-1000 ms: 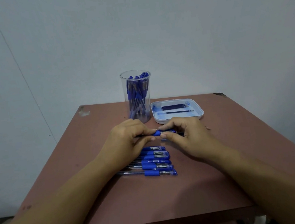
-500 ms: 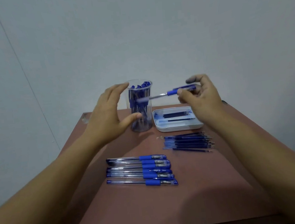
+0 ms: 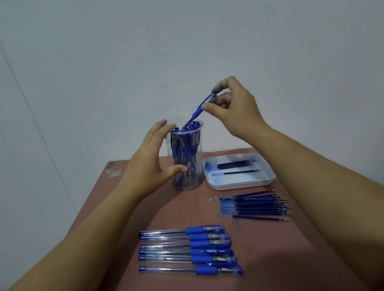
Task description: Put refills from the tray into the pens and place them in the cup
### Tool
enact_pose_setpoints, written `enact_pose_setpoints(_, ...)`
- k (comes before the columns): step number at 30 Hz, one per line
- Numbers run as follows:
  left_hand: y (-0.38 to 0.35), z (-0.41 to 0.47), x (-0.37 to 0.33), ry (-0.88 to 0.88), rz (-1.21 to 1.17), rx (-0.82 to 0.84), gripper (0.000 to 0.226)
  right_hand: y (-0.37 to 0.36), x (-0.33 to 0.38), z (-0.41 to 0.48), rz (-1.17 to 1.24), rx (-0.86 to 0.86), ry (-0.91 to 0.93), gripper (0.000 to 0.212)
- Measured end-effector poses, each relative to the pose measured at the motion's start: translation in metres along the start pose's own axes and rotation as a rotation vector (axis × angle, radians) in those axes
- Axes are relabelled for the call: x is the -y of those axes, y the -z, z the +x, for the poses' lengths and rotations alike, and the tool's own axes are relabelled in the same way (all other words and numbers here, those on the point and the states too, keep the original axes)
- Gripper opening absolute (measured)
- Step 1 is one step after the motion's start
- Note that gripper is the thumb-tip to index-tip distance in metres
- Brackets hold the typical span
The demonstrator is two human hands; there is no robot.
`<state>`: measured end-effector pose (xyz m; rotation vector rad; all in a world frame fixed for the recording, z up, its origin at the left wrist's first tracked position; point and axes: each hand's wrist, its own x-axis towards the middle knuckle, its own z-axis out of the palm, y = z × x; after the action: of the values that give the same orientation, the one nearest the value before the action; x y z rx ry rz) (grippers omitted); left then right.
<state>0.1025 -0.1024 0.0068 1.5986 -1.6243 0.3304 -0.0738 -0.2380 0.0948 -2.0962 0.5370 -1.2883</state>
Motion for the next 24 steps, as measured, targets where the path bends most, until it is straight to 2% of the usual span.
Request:
enact_pose_setpoints(5,-0.004,0.0,0.001,0.0,-0.052,-0.014,0.096,-0.016,-0.007,-0.002,-0.166,0.097,0.141,0.015)
enact_pose_setpoints(8,-0.004,0.0,0.002,0.011,-0.068,-0.009,0.097,-0.018,-0.011,-0.006,-0.35,0.259,0.213,0.022)
enact_pose_setpoints(10,-0.003,0.0,0.002,0.024,-0.071,-0.004,0.097,-0.018,-0.013,-0.01,-0.377,0.321,0.191,0.029)
enact_pose_setpoints(14,0.0,0.0,-0.002,0.047,-0.048,0.022,0.097,-0.015,-0.011,-0.019,-0.392,0.315,0.187,0.033)
enact_pose_setpoints(17,0.008,-0.001,-0.01,0.066,0.071,0.059,0.097,-0.009,-0.006,-0.028,-0.383,0.261,0.194,0.034)
enact_pose_setpoints(21,0.024,-0.019,-0.038,0.095,0.146,0.067,0.091,0.006,0.003,-0.063,-0.361,0.255,0.192,0.028)
enact_pose_setpoints(22,0.027,-0.028,-0.046,0.102,0.13,0.106,0.088,0.009,0.003,-0.074,-0.373,0.281,0.202,0.027)
enact_pose_setpoints(24,0.033,-0.048,-0.061,0.122,0.084,0.292,0.086,0.017,-0.001,-0.099,-0.396,0.373,0.189,0.023)
